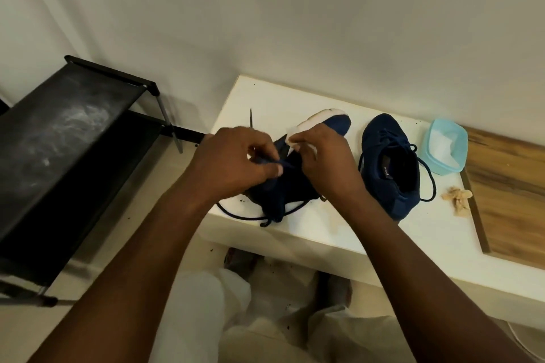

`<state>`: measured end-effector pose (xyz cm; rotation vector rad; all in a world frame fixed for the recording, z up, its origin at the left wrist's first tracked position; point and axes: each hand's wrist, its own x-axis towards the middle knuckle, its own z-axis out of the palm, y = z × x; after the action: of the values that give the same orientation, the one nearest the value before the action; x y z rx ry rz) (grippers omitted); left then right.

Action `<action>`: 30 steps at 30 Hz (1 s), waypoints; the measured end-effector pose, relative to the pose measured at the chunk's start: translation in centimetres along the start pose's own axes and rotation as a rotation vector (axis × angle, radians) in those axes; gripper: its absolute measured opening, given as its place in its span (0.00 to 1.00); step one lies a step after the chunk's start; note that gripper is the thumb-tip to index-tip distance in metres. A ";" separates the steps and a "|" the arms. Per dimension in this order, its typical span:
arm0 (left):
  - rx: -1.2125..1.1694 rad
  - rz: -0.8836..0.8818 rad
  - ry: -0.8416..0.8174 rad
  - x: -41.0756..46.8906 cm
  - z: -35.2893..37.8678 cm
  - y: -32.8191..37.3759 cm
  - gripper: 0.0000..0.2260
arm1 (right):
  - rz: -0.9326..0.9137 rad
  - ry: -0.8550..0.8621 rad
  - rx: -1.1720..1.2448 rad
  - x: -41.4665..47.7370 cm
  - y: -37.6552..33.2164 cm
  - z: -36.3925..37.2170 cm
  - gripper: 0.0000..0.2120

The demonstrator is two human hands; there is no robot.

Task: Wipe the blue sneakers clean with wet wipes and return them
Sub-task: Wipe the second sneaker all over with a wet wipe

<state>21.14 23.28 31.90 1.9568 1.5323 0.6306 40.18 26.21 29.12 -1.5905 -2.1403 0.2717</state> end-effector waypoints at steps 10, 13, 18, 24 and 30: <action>-0.207 -0.116 0.008 -0.9 -0.4 0.5 0.14 | 0.089 0.076 0.117 0.0 1.2 -0.6 0.12; -0.235 -0.161 -0.001 -0.7 1.3 -2.4 0.29 | 0.117 0.037 0.051 0.9 0.5 0.0 0.12; -0.284 -0.167 0.005 0.1 2.2 -3.7 0.31 | -0.045 -0.137 -0.046 -0.3 -3.0 1.2 0.09; -0.358 -0.163 0.001 0.3 2.4 -3.9 0.29 | -0.068 -0.096 -0.087 0.5 -2.2 0.6 0.11; -0.284 -0.097 -0.147 0.3 1.6 -4.6 0.33 | 0.017 -0.188 0.036 -1.2 -4.2 0.2 0.10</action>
<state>19.08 24.18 27.62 1.6682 1.3574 0.6123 36.74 23.82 30.40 -1.6198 -2.2476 0.4801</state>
